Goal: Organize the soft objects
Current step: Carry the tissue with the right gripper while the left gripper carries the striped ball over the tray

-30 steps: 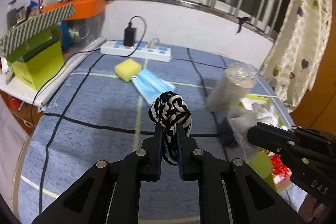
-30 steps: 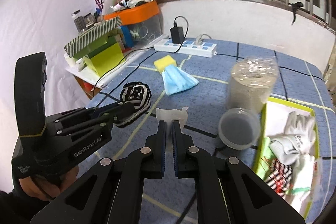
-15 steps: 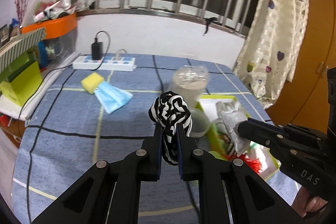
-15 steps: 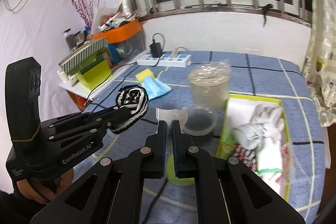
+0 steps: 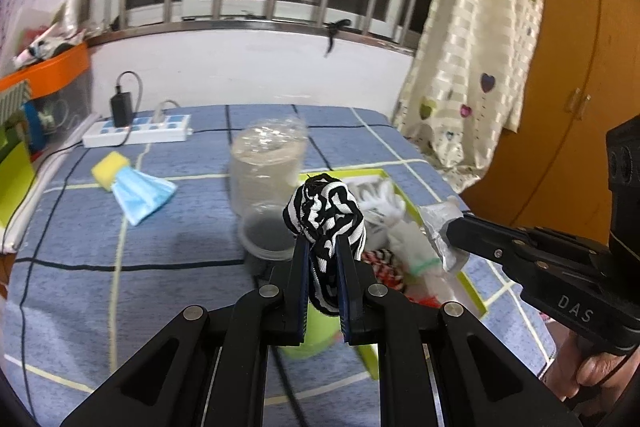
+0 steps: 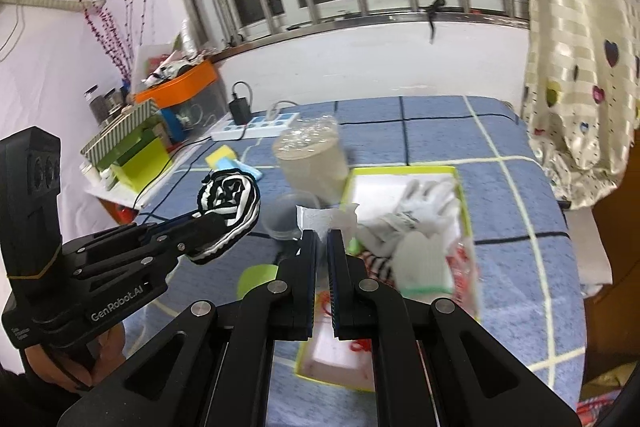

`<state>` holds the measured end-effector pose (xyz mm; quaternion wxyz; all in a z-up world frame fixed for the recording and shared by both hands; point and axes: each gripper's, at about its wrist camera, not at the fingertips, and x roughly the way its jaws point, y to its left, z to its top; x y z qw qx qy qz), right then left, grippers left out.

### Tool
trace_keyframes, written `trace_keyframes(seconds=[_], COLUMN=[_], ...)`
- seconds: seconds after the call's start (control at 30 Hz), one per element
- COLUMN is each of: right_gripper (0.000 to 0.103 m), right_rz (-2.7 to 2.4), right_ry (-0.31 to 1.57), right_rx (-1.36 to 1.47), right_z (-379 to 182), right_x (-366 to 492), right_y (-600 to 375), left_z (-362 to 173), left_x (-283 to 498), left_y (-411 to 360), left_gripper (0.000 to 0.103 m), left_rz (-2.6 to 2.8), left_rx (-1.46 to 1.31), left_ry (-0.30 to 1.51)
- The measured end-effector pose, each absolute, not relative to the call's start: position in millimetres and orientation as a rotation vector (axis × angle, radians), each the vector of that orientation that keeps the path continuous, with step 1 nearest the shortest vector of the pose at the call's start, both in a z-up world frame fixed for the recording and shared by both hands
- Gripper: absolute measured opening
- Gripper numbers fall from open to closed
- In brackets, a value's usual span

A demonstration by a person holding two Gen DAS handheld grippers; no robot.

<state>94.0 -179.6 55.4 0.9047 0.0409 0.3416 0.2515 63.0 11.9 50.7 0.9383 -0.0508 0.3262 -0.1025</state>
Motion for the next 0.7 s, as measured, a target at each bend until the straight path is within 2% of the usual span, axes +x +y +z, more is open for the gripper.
trace_keyframes(seconds=[0.7], right_gripper=[0.006], right_rz=[0.432], right_ry=[0.853], right_rx=[0.141], right_z=[0], right_x=[98], right_y=[-244], left_z=[-5], left_x=[65], left_y=[-61], left_gripper=[0.011], left_rz=[-0.357], left_rx=[-0.033], left_ry=[0.836])
